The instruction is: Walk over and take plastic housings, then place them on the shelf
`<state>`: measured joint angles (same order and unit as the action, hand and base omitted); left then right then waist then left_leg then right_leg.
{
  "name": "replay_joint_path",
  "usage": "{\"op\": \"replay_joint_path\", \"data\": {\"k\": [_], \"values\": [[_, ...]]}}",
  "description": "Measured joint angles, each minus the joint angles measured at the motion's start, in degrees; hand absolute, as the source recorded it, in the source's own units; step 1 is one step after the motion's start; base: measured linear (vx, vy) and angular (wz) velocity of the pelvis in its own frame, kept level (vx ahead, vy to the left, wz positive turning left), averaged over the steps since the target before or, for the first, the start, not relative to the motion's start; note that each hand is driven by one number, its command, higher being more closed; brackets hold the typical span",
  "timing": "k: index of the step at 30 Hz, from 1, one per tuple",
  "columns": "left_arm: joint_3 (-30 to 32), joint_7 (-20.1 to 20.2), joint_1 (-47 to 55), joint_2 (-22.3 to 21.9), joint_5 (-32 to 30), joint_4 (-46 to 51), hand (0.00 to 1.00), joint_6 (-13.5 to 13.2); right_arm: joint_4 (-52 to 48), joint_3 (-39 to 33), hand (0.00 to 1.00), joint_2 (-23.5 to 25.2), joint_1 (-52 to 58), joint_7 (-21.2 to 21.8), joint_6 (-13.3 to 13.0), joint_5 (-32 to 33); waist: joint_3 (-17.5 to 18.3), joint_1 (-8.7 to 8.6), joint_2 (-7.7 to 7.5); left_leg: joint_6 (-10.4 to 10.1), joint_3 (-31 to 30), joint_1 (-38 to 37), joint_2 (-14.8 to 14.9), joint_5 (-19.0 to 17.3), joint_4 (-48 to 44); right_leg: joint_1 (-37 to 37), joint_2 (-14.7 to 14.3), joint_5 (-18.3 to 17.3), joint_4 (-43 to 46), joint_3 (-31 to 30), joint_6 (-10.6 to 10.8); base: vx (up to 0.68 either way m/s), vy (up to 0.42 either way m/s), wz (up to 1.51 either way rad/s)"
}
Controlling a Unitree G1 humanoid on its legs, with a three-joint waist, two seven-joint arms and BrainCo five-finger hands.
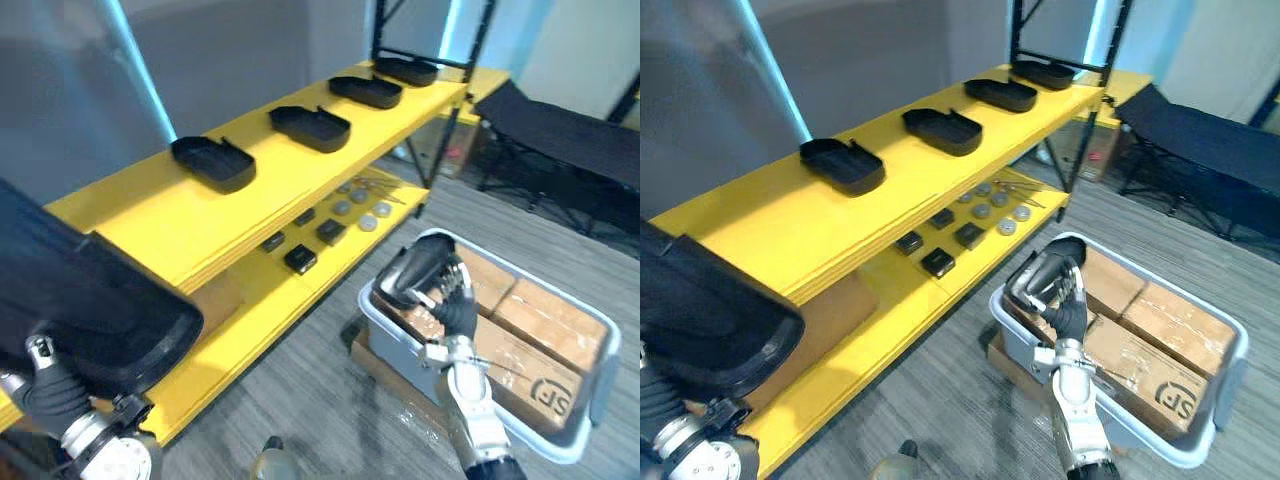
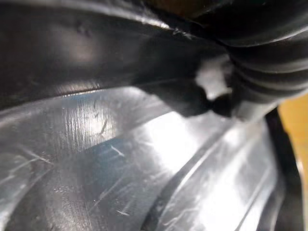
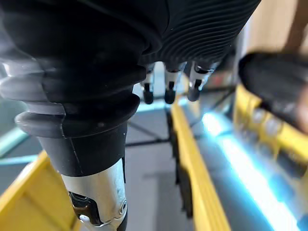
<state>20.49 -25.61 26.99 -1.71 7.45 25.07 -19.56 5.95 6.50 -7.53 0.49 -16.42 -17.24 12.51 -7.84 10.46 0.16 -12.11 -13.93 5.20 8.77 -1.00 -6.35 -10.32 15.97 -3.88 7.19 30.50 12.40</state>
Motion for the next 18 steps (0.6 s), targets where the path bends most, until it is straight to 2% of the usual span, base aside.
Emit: {"op": "replay_joint_path", "data": {"k": [2,3,4,5,6,7,8,9,10,14,15,16,17,18], "values": [[-0.6,2.6,-0.1,-0.2,1.7,0.0,1.00,-0.3,0.0,-0.3,0.00,0.1,0.5,-0.2,0.4,-1.0,-0.7,-0.41,-0.03,0.2,-1.1,1.0,-0.1,1.2,0.0,-1.0,0.1,-1.6,2.0,2.9,-0.1,0.02,-0.059,0.85],[-1.2,5.0,-1.1,-0.3,2.7,-0.1,1.00,-0.4,-0.1,-1.5,0.00,0.6,1.7,-1.2,1.6,-4.0,-1.2,-1.30,-0.61,2.3,2.4,1.9,-0.7,3.8,0.8,-2.2,0.7,-2.2,2.4,6.2,-0.7,0.00,-0.034,1.30],[-2.5,7.4,-2.5,-0.3,3.9,-0.2,1.00,-0.7,-0.7,-3.1,0.00,0.9,3.5,-1.6,2.5,-5.4,-1.7,-2.48,-1.24,6.2,10.2,2.4,-0.6,6.2,2.7,-3.1,1.2,-2.3,2.6,8.9,-1.0,-0.02,-0.010,1.45],[-3.5,8.6,-3.6,-0.3,4.0,-0.4,1.00,-1.3,-1.6,-4.1,0.00,0.9,5.2,-2.0,2.6,-5.6,-2.2,-2.91,-1.10,8.4,15.0,2.8,0.5,7.2,3.2,-3.5,1.2,-2.4,2.9,9.5,-0.8,-0.03,0.016,1.16],[-4.2,8.9,-3.8,-0.3,4.0,-0.4,1.00,-1.7,-2.4,-4.5,0.00,0.8,6.2,-2.2,2.6,-5.6,-2.7,-3.29,-0.83,8.9,17.4,3.0,0.9,7.9,3.2,-4.0,1.4,-2.7,3.3,10.1,-0.4,-0.04,0.024,0.79],[-6.0,9.1,-3.7,-0.3,3.9,-0.4,1.00,-1.9,-4.1,-5.5,0.00,0.6,8.3,-2.2,2.5,-6.1,-3.1,-3.44,-0.27,6.9,18.5,2.9,0.6,9.4,3.6,-4.0,2.6,-4.1,5.0,10.4,0.5,-0.03,0.043,0.44],[-7.2,9.0,-3.4,-0.3,4.0,-0.4,1.00,-1.9,-4.4,-6.0,0.00,0.7,9.3,-1.4,2.4,-6.5,-3.4,-3.44,-0.13,5.8,19.2,3.0,0.0,9.2,2.8,-3.4,4.1,-5.2,7.1,10.0,1.1,-0.03,0.051,0.19],[-7.5,8.8,-3.5,-0.3,3.9,-0.4,1.00,-1.9,-4.4,-6.0,0.00,0.7,9.3,-0.8,2.3,-6.5,-4.0,-3.46,-0.06,5.5,19.4,3.3,-0.1,8.3,1.3,-3.3,4.7,-5.7,8.0,9.5,0.7,-0.05,0.080,-0.17],[-7.8,7.7,-3.5,-0.1,3.0,-0.4,1.00,-2.0,-4.5,-5.9,0.00,0.7,9.2,0.7,1.7,-6.3,-4.9,-3.41,0.06,5.6,19.8,5.2,0.1,5.3,-4.0,-2.6,5.5,-7.3,9.8,8.0,0.6,-0.08,0.085,-0.27],[-8.0,5.8,-3.2,0.6,-0.4,-0.4,1.00,-2.1,-4.5,-5.1,0.00,0.7,7.7,2.5,-0.5,-6.5,-7.1,-3.52,0.34,6.4,19.8,10.8,2.0,-4.2,-20.9,-1.8,7.2,-11.0,15.4,5.7,2.5,-0.08,0.116,-0.15],[-8.0,5.8,-3.2,0.9,-0.9,-0.4,1.00,-2.1,-4.5,-5.0,0.00,0.8,7.4,2.3,-0.5,-6.5,-7.2,-3.36,0.24,6.6,19.9,11.3,2.1,-5.4,-22.7,-2.2,7.4,-11.3,15.4,5.6,2.8,0.05,0.177,0.02],[-7.7,5.8,-3.2,1.6,-1.2,-0.4,1.00,-2.4,-4.5,-4.8,0.00,1.6,6.6,2.0,-0.5,-6.5,-7.5,-3.12,-0.57,6.9,20.5,12.1,2.0,-7.4,-25.8,-3.0,8.0,-11.9,15.4,5.7,3.5,0.05,0.105,0.06],[-7.5,5.8,-3.3,1.9,-1.3,-0.4,1.00,-2.6,-4.5,-4.8,0.00,2.0,6.2,1.9,-0.5,-6.5,-7.5,-3.01,-1.00,7.4,21.0,12.7,1.8,-8.5,-27.4,-3.2,8.5,-12.2,15.2,5.7,3.5,0.10,0.194,0.16],[-7.2,5.8,-3.5,2.9,-1.9,-0.3,1.00,-2.9,-4.6,-5.0,0.00,3.0,6.0,1.8,-0.8,-6.5,-7.3,-2.78,-2.35,10.6,24.3,13.3,1.1,-11.0,-31.3,-4.6,9.8,-12.0,14.5,6.0,2.8,0.22,0.231,0.39]]}}
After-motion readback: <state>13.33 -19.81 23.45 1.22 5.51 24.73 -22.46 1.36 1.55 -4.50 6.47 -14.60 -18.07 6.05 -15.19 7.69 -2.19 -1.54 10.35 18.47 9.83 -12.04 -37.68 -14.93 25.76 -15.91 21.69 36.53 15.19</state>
